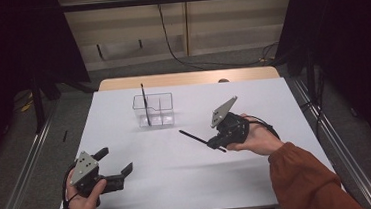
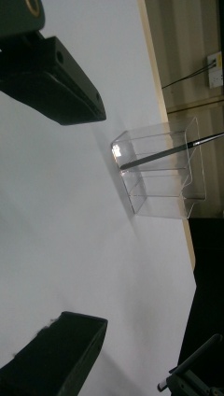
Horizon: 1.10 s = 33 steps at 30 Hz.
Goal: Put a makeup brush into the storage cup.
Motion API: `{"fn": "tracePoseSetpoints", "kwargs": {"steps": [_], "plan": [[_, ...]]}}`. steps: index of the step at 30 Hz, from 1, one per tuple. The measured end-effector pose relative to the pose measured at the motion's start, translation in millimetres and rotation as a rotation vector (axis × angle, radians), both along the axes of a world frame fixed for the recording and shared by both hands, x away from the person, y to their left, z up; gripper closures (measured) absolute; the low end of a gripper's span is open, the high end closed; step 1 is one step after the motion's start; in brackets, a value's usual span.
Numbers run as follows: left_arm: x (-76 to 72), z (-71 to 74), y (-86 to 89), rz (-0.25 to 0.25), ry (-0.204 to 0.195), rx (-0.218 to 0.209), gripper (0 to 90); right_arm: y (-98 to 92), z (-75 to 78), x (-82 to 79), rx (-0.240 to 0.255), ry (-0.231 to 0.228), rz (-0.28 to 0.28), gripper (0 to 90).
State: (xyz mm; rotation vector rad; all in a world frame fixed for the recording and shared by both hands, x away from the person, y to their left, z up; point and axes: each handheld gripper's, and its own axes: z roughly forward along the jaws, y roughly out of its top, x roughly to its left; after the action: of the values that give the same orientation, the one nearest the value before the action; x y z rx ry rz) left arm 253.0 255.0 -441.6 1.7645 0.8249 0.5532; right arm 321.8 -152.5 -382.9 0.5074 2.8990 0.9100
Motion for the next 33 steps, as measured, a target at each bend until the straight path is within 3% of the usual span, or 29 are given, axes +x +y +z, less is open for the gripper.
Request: {"fn": "tracePoseSetpoints", "kwargs": {"steps": [14, 20, 25, 27, 29, 33], "plan": [[0.5, -1.2, -1.7, -0.022, 0.005, 0.004, 2.9, 14.2, -1.0, -0.5, -0.231, 0.074, 0.103, 85.1], [0.9, -1.0, -4.6, -0.036, 0.006, 0.017, 2.9, 17.1, -7.5, -1.4, -0.282, 0.104, 0.135, 85.1], [2.6, 3.1, -3.0, -0.036, 0.004, 0.030, 2.9, 19.0, -11.1, -1.8, -0.294, 0.118, 0.152, 85.1], [4.0, 8.6, 1.5, -0.005, -0.006, -0.012, 2.8, 19.4, -11.7, -1.5, -0.297, 0.125, 0.151, 85.1], [4.2, 10.9, 2.9, 0.001, -0.009, -0.015, 2.6, 19.9, -12.9, -0.6, -0.294, 0.123, 0.162, 85.0], [5.4, 15.3, -0.7, -0.036, 0.001, 0.002, 2.7, 20.8, -15.4, -0.6, -0.314, 0.129, 0.161, 85.0]]}}
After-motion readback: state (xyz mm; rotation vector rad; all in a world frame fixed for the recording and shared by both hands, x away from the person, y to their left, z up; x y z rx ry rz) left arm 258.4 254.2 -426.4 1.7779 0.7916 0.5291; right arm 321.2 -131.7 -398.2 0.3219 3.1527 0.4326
